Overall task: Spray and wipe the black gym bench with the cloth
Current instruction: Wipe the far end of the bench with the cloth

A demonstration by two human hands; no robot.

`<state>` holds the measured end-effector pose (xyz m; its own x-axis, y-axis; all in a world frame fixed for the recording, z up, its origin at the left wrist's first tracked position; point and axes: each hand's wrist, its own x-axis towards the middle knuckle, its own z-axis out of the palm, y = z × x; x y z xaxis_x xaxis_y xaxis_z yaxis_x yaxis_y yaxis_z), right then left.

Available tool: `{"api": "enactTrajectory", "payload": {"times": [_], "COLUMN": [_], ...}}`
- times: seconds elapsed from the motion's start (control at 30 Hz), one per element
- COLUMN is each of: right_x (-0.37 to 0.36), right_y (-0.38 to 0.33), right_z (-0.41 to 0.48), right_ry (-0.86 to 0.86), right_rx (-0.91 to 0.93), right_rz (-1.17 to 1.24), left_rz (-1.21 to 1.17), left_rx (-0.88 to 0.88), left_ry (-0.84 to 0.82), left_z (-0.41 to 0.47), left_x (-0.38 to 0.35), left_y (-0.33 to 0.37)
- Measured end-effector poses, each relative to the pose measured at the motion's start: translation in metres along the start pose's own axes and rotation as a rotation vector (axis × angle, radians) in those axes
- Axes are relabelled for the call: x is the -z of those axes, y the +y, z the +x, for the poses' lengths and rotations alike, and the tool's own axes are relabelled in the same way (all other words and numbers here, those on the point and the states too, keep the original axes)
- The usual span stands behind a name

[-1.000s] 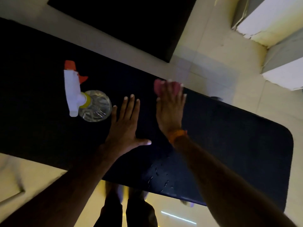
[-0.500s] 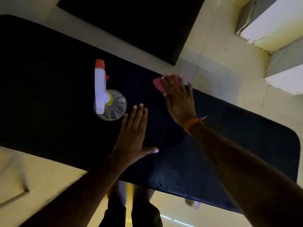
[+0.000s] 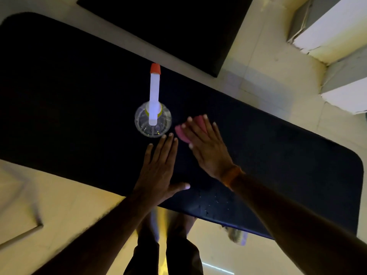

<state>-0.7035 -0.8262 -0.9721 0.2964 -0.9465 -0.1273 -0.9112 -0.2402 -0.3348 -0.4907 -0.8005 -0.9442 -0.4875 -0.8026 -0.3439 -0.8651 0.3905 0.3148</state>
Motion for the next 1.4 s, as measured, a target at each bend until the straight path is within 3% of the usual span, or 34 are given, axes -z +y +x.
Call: {"api": "enactTrajectory", "payload": {"times": [0.07, 0.2, 0.37, 0.43, 0.53, 0.63, 0.73, 0.9, 1.07, 1.23, 1.37, 1.4], "right_x": [0.006, 0.001, -0.024, -0.015, -0.018, -0.044, -0.039, -0.032, -0.049, -0.056, -0.062, -0.058], "right_y": [0.017, -0.001, -0.033, -0.020, -0.038, -0.076, -0.067, -0.070, -0.077, -0.095, -0.085, -0.074], "right_z": [0.005, 0.025, -0.059, -0.043, -0.033, -0.088, -0.115, -0.078, -0.136, -0.117, -0.145, -0.147], "right_ry": [0.016, 0.111, 0.026, 0.095, 0.153, 0.136, 0.099, 0.197, 0.149, 0.284, 0.229, 0.237], "right_rx": [0.017, -0.277, 0.033, -0.045, -0.286, -0.194, -0.066, -0.374, -0.082, -0.406, -0.107, -0.116], "right_rz": [-0.092, -0.002, -0.100, -0.161, -0.038, -0.006, -0.150, -0.016, -0.111, 0.019, -0.089, -0.109], "left_rz": [0.004, 0.007, -0.024, -0.027, -0.013, -0.004, 0.008, 0.051, 0.062, 0.120, 0.126, 0.127], "left_rx": [0.001, -0.041, -0.068, -0.073, -0.093, -0.125, -0.146, -0.147, -0.176, -0.174, -0.171, -0.167], "left_ry": [-0.009, -0.033, -0.062, -0.054, -0.058, -0.070, -0.088, -0.083, -0.057, -0.017, 0.018, 0.022], "left_z": [-0.008, -0.018, -0.026, -0.025, -0.025, -0.029, -0.034, -0.036, -0.035, -0.036, -0.038, -0.038], "left_x": [0.001, 0.000, -0.001, -0.002, -0.005, -0.005, -0.003, -0.006, -0.008, -0.015, -0.016, -0.017], "left_y": [-0.006, -0.016, -0.018, -0.019, -0.023, -0.026, -0.027, -0.027, -0.032, -0.031, -0.031, -0.030]}}
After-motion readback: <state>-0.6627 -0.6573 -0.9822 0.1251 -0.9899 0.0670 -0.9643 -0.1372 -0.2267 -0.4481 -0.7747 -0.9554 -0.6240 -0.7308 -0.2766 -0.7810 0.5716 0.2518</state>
